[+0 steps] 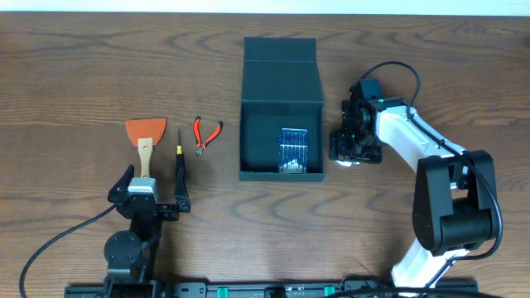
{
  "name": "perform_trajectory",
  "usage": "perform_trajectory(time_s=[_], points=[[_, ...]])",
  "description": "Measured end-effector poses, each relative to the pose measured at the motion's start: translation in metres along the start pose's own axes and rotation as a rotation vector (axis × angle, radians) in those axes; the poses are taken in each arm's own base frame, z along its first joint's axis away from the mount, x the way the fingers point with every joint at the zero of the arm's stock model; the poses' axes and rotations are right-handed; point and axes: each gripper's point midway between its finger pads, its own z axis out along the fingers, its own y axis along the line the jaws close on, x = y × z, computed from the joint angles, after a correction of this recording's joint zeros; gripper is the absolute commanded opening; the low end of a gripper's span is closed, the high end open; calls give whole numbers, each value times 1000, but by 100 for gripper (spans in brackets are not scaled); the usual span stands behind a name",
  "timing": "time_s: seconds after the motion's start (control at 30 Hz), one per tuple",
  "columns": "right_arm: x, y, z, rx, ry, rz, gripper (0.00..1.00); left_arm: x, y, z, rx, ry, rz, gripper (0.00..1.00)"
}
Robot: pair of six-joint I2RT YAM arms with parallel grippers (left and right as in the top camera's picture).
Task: Pack container
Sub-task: 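Lower the right gripper and grasp the hammer at its head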
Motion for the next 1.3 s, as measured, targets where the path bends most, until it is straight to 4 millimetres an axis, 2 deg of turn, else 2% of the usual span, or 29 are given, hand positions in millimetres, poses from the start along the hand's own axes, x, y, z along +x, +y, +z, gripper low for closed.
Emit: perform_trajectory(time_s=[0.77, 0.97, 1.13, 1.3], points=[[3, 3, 2, 37, 4, 76, 72, 0, 0, 0, 0, 0, 0, 98], [5, 2, 3, 40, 9, 88, 66, 0, 0, 0, 0, 0, 0, 99], [5, 2, 3, 42, 12, 93, 64, 0, 0, 0, 0, 0, 0, 99], [6, 1, 3, 42, 16, 97, 56, 0, 0, 0, 0, 0, 0, 98]])
